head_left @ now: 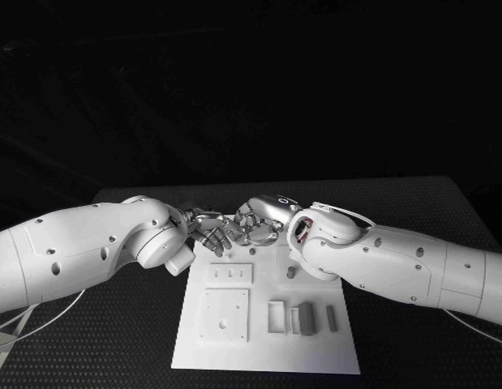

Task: Assemble the parts on the task board

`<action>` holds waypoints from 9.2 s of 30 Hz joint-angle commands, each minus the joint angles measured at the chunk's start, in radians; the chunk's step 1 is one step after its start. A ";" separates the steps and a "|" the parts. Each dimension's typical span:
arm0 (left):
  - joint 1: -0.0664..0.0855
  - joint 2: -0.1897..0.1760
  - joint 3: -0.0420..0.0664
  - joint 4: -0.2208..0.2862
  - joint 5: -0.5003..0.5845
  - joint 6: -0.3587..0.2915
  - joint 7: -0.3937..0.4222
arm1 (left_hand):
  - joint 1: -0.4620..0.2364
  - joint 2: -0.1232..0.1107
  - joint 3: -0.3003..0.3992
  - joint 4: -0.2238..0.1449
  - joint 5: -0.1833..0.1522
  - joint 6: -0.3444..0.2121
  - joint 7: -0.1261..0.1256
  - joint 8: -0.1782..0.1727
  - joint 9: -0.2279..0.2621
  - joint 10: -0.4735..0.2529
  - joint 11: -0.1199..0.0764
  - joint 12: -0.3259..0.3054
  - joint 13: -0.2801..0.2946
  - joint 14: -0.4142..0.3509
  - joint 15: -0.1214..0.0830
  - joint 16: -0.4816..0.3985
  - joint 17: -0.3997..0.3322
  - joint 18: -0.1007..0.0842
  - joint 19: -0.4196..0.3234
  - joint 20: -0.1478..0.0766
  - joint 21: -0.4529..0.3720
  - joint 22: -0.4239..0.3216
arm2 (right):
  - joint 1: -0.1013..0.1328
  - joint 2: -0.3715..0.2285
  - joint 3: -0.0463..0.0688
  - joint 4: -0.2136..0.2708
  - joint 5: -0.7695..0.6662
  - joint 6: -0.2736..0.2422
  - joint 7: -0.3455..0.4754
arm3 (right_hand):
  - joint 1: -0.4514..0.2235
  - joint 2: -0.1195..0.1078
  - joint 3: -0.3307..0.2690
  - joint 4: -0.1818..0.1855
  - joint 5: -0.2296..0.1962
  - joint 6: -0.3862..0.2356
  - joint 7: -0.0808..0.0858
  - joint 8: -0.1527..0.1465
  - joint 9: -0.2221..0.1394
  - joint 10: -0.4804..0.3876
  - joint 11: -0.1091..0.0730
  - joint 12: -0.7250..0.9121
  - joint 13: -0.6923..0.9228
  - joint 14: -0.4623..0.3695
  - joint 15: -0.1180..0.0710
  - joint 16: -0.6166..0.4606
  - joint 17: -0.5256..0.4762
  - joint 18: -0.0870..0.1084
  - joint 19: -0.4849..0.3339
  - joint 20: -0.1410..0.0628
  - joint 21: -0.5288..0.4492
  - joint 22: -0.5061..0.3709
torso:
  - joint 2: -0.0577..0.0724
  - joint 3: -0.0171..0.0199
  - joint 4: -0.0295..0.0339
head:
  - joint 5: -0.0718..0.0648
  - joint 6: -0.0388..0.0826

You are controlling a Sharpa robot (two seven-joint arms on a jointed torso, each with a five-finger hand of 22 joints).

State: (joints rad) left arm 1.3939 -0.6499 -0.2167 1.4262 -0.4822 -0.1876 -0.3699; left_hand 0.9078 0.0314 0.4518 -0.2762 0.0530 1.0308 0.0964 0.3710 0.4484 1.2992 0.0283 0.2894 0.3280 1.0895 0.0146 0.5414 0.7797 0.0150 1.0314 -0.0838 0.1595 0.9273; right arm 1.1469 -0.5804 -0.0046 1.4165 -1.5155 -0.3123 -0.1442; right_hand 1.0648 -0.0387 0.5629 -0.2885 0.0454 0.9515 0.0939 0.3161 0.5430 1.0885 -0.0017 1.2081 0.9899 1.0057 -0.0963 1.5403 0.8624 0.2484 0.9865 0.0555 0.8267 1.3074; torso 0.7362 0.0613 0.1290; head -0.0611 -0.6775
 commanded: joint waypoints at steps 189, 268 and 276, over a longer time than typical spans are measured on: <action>-0.032 0.113 -0.022 -0.177 -0.171 0.263 -0.179 | 0.016 0.055 0.131 -0.009 -0.002 0.030 -0.017 0.021 0.148 0.016 -0.048 0.157 0.242 0.034 -0.047 0.207 -0.002 -0.009 0.058 -0.046 0.080 0.187 | 0.103 -0.077 0.048 -0.182 0.245 -0.030 0.060 | 0.019 -0.043 0.001 0.003 0.004 -0.033 0.039 -0.050 -0.013 -0.019 0.023 -0.026 -0.021 -0.020 0.014 -0.019 -0.025 0.013 -0.017 0.015 -0.022 0.014 | 0.001 0.0001 0.0023 | -0.002 -0.064; -0.076 0.149 -0.021 -0.222 -0.250 0.302 -0.212 | 0.008 0.058 0.152 -0.010 0.042 0.052 -0.042 -0.037 0.193 0.015 -0.085 0.351 0.421 0.157 -0.179 0.729 0.067 0.019 0.295 -0.168 0.322 0.400 | 0.113 -0.052 0.048 -0.252 0.701 0.001 0.223 | -0.033 -0.058 0.016 0.052 0.004 -0.271 0.129 -0.089 -0.038 -0.281 0.207 -0.959 -0.820 -0.477 0.352 -1.045 -0.584 -0.199 -0.715 0.163 -0.561 -0.106 | 0.000 0.0003 0.0014 | -0.021 -0.103; -0.076 0.152 -0.021 -0.221 -0.250 0.299 -0.212 | 0.000 0.055 0.157 -0.011 0.083 0.059 -0.043 -0.040 0.193 0.016 -0.086 0.351 0.421 0.153 -0.180 0.741 0.053 0.016 0.296 -0.170 0.324 0.401 | 0.113 -0.049 0.048 -0.254 0.701 0.003 0.223 | -0.032 -0.058 0.015 0.051 0.004 -0.271 0.129 -0.088 -0.038 -0.280 0.207 -0.960 -0.822 -0.476 0.352 -1.046 -0.584 -0.199 -0.715 0.163 -0.562 -0.105 | 0.000 0.0004 0.0010 | -0.022 -0.105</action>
State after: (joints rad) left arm 1.3175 -0.5002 -0.2388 1.2023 -0.7337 0.0952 -0.5814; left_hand 0.9156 0.0869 0.5936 -0.2812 0.1173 1.0400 0.0769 0.3340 0.5355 1.3256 -0.0457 0.6347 0.7488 1.2136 -0.1273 1.2786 0.8332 0.0170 1.3171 -0.2377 0.4811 1.3073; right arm 1.2589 -0.6312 0.0428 1.1633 -0.8149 -0.3237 0.0719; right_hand 1.0309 -0.1039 0.5837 -0.2399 0.0542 0.6865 0.1862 0.2215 0.5065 0.8027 0.2053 0.2539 0.1687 0.5237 0.2569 0.5013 0.2795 0.0604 0.2716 0.2163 0.2690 1.2015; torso 0.7359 0.0618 0.1299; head -0.0825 -0.7813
